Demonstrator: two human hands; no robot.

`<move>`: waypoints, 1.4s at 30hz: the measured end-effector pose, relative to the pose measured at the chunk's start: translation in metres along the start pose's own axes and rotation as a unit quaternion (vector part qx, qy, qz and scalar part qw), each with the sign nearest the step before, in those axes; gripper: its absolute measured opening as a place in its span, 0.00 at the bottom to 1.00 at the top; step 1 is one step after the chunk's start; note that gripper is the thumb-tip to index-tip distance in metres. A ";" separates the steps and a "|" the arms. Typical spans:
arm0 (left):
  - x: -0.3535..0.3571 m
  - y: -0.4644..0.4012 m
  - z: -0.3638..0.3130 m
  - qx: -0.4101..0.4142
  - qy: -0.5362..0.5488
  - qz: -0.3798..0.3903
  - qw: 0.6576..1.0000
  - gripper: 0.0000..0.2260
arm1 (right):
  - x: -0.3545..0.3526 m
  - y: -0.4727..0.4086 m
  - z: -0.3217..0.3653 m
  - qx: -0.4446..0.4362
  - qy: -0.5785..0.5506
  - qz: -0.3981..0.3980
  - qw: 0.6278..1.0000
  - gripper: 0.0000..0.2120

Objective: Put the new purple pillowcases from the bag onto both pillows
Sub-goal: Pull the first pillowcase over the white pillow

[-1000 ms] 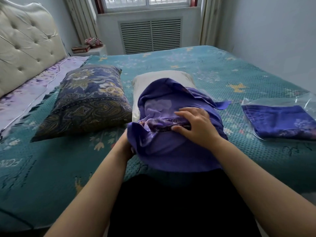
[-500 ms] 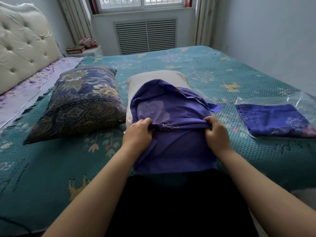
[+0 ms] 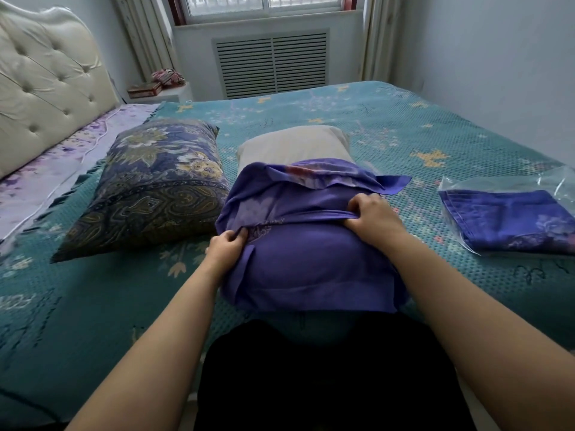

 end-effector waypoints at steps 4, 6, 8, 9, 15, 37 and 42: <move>0.003 -0.004 0.017 -0.051 -0.016 0.016 0.998 0.19 | -0.003 0.024 -0.045 0.075 -0.025 0.009 0.997 0.17; 0.006 -0.002 0.016 -0.055 0.040 -0.002 0.998 0.16 | -0.007 0.028 -0.053 0.071 -0.073 -0.018 0.995 0.08; 0.007 0.002 0.026 -0.082 0.088 -0.017 0.993 0.16 | -0.012 0.029 -0.053 0.073 -0.149 -0.043 0.985 0.04; 0.008 0.007 0.031 -0.099 0.120 -0.012 0.988 0.15 | -0.013 0.029 -0.049 0.072 -0.204 -0.043 0.975 0.04; 0.015 0.020 0.032 -0.192 0.358 0.100 0.908 0.12 | 0.008 0.036 -0.005 0.001 -0.233 0.128 0.964 0.33; -0.081 0.075 0.035 -0.187 0.337 -0.357 0.851 0.36 | 0.065 -0.030 -0.024 0.256 -0.370 0.039 0.892 0.22; -0.071 0.085 0.068 -0.260 0.386 -0.332 0.820 0.23 | 0.052 -0.018 -0.008 0.236 -0.423 -0.052 0.873 0.18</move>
Point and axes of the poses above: each hand's wrist, its own y-axis away from the middle knuckle, its own x-axis out of the palm, z = x × y, the point moved 9 cm from there along -y, towards the middle knuckle, and after that the axes turned 5 degrees about -z, right-handed, at the moved point
